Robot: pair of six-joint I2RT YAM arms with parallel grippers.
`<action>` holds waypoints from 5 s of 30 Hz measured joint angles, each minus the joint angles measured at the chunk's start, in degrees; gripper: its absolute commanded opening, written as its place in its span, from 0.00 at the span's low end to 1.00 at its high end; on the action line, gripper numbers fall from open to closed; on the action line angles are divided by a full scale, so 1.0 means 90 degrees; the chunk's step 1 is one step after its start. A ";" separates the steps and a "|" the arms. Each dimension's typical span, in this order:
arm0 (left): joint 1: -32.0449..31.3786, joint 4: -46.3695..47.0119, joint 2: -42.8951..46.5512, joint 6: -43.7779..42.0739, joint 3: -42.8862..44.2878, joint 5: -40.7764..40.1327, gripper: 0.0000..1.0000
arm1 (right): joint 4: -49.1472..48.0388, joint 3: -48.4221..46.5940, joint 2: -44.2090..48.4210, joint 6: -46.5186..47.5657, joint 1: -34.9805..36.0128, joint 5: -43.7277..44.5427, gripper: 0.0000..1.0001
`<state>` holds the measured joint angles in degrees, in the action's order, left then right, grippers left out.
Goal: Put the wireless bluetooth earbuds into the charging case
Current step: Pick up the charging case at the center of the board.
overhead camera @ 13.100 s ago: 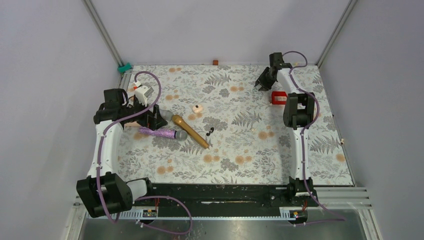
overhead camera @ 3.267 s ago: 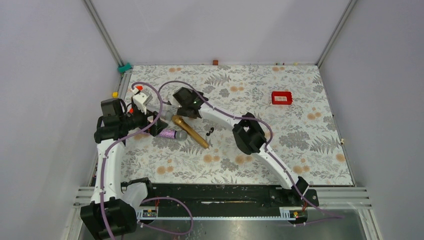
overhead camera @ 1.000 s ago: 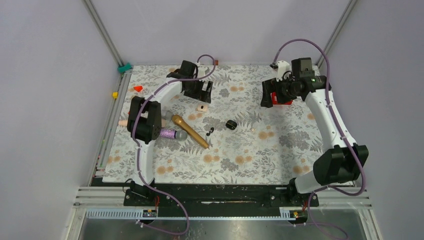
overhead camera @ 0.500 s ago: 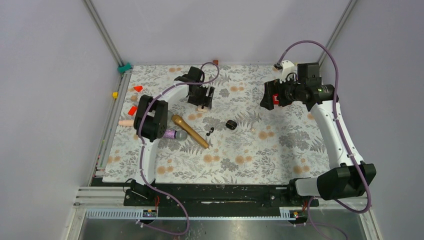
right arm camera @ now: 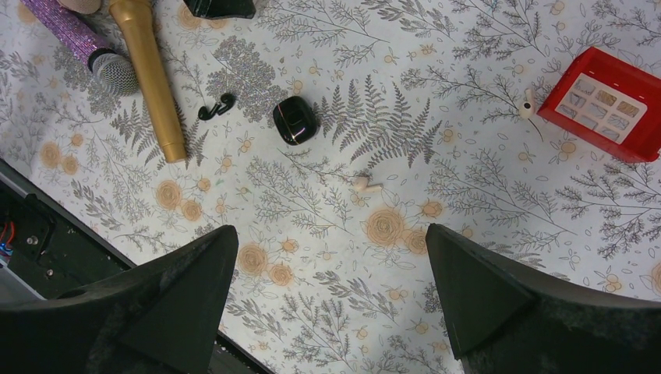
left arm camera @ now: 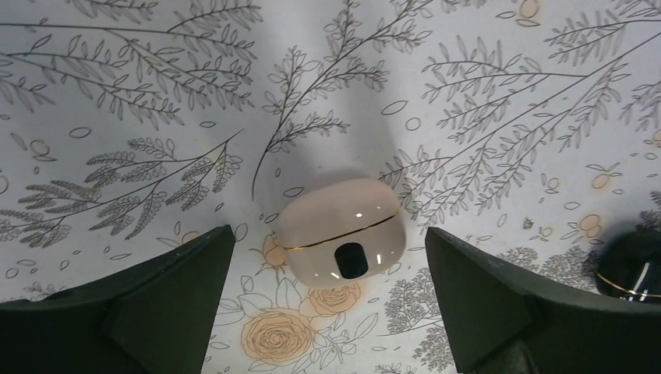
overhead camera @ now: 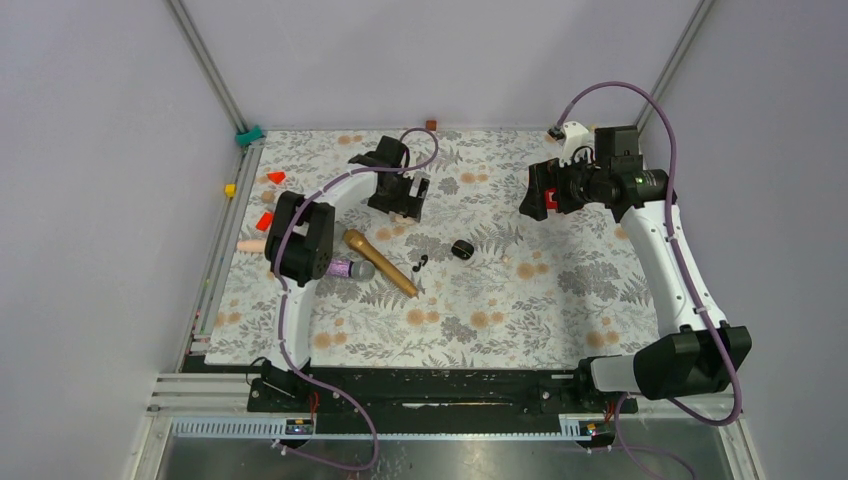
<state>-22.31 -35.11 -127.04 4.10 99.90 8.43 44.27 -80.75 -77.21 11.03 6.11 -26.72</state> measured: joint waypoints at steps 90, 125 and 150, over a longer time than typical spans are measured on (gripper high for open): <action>-0.0857 0.0253 0.5442 -0.3011 -0.2997 0.2533 0.39 | -0.2076 0.0639 -0.0799 -0.2994 0.1047 -0.2050 0.99; -0.1064 0.0175 0.6101 -0.3852 -0.4002 0.3378 0.38 | -0.4573 0.1353 -0.1668 -0.4126 0.2837 -0.3293 0.69; -0.1076 0.0104 0.6079 -0.3903 -0.4087 0.3364 0.24 | -0.4223 0.1190 -0.1977 -0.3852 0.2885 -0.3643 0.42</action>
<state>-31.99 -34.17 -72.34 -31.03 63.11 38.70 6.26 -70.04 -95.00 -23.64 32.08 -59.51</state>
